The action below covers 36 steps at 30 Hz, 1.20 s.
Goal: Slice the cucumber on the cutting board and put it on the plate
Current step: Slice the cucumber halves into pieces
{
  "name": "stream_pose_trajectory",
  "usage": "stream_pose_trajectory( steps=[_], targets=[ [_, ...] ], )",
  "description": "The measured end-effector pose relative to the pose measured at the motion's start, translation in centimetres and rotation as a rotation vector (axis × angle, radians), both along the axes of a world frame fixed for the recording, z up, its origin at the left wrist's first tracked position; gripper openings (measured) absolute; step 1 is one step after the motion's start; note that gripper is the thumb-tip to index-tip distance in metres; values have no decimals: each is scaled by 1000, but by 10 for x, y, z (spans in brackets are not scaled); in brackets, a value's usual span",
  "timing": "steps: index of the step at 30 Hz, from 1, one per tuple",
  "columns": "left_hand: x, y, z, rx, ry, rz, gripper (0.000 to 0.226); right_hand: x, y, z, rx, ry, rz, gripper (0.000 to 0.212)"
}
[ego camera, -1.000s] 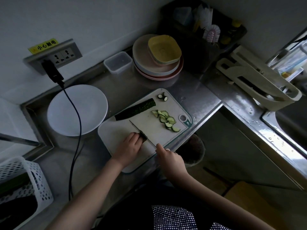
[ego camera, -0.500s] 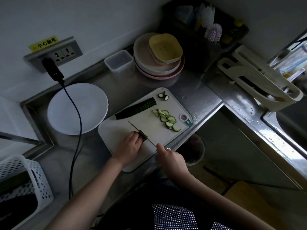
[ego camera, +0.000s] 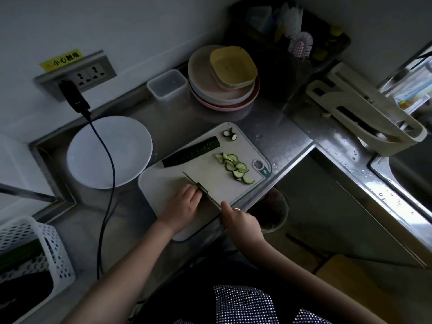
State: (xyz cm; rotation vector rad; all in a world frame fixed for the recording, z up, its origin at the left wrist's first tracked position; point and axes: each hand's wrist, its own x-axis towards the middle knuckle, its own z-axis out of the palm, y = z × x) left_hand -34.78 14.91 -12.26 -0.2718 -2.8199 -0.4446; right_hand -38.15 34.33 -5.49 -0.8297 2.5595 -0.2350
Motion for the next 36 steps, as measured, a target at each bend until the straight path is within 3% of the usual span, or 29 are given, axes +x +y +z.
stream_pose_trajectory(
  steps=[7,16,36],
  targets=[
    [-2,1,0,56,21,-7,16,-12,4,7,-70,-19,-165,8],
    [-3,-2,2,-1,80,-7,24,-2,1,12,-76,8,6,13],
    [-1,1,5,11,97,12,25,-17,3,6,19,-24,67,12]
  ],
)
